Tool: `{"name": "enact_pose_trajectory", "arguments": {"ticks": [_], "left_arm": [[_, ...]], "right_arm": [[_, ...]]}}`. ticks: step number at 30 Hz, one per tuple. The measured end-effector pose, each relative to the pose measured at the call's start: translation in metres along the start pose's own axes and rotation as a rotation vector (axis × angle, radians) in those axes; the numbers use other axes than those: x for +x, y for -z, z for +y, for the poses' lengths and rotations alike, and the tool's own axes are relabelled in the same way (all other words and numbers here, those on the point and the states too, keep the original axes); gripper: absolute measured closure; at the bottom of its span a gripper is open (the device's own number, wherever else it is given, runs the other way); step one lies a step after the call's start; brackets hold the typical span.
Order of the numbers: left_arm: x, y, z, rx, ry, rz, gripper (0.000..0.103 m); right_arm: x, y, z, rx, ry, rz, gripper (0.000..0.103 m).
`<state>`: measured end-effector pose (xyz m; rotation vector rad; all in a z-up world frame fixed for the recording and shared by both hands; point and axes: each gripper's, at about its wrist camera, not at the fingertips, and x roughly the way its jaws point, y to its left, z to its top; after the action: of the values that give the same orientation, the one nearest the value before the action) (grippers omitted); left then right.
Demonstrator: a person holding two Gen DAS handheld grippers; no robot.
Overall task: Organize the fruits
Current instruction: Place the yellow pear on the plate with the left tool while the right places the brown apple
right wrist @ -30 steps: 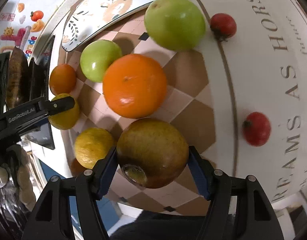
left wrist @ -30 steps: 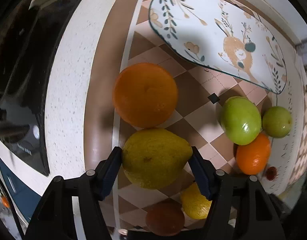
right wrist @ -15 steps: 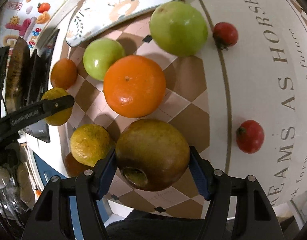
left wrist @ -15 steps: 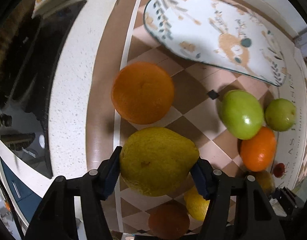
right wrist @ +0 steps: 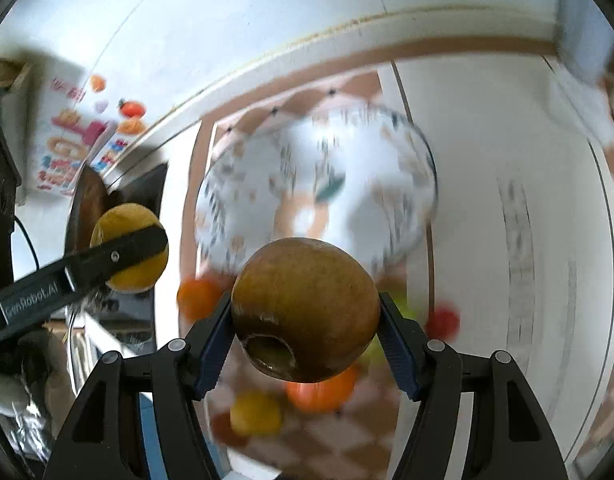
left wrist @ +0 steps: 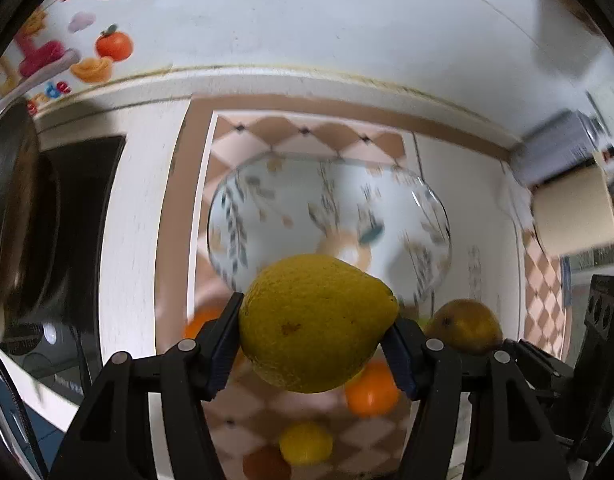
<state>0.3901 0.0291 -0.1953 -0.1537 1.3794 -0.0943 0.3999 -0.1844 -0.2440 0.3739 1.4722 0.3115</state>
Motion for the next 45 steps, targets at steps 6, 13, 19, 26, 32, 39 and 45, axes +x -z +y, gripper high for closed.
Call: {"name": "enact_pose_trajectory", "arguments": {"ticks": [6, 13, 19, 26, 32, 39, 45], "left_arm": [[0.063, -0.058, 0.010, -0.056, 0.007, 0.106, 0.042], [0.111, -0.083, 0.018, -0.129, 0.050, 0.221, 0.042], [0.134, -0.087, 0.017, -0.138, 0.044, 0.265, 0.042], [0.144, -0.086, 0.011, -0.146, 0.024, 0.286, 0.041], [0.127, -0.092, 0.005, -0.125, 0.016, 0.241, 0.017], [0.092, -0.081, 0.000, -0.073, -0.061, 0.149, 0.017], [0.062, -0.050, 0.003, -0.038, -0.172, 0.046, 0.017]], "right_arm": [[0.054, -0.059, 0.004, -0.033, 0.041, 0.050, 0.033], [0.100, -0.088, 0.006, -0.066, 0.076, 0.120, 0.033], [0.114, -0.098, 0.004, -0.073, 0.092, 0.167, 0.032], [0.118, -0.104, 0.008, -0.049, 0.097, 0.173, 0.024], [0.100, -0.104, 0.013, -0.055, 0.164, 0.143, 0.012], [0.068, -0.082, 0.013, -0.078, 0.328, 0.081, 0.011], [0.039, -0.053, 0.011, -0.084, 0.398, 0.032, 0.011]]}}
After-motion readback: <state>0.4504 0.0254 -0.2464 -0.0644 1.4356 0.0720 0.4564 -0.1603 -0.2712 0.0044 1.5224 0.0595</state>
